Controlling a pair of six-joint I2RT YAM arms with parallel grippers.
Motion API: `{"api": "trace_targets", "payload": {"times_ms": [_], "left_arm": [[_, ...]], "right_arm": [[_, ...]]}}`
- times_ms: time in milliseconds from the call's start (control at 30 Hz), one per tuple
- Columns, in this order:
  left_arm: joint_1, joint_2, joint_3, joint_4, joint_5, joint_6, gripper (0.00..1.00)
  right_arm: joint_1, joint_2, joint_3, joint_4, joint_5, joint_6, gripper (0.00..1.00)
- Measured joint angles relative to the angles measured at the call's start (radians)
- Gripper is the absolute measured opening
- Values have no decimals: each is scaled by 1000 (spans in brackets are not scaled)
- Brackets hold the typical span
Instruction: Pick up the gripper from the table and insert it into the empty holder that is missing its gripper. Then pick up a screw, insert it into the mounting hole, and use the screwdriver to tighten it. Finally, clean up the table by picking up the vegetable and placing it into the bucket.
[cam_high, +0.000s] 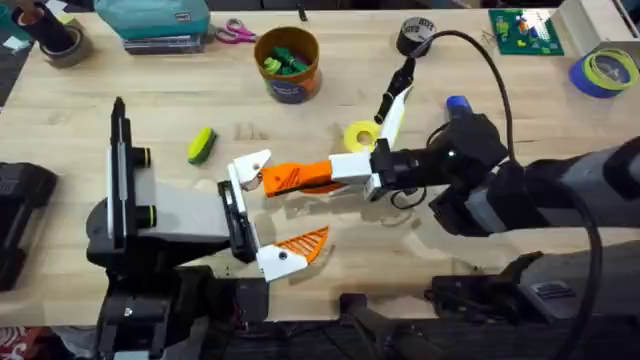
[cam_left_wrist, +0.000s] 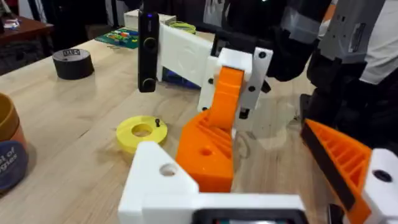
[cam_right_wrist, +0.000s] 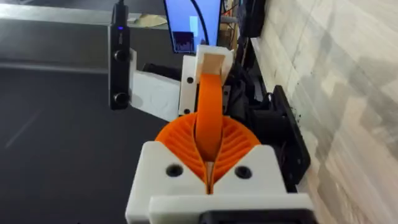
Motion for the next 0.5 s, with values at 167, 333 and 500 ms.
{"api": "trace_targets", "payload": {"times_ms": [167, 333, 500], "left_arm": [[0, 0, 0, 0, 0, 1, 985], [0, 0, 0, 0, 0, 1, 985], [0, 0, 0, 0, 0, 1, 985]], "right_arm": [[0, 0, 0, 11, 2, 2, 10], [1, 0, 0, 11, 8, 3, 10], [17, 0, 0, 11, 31, 3, 10]]}}
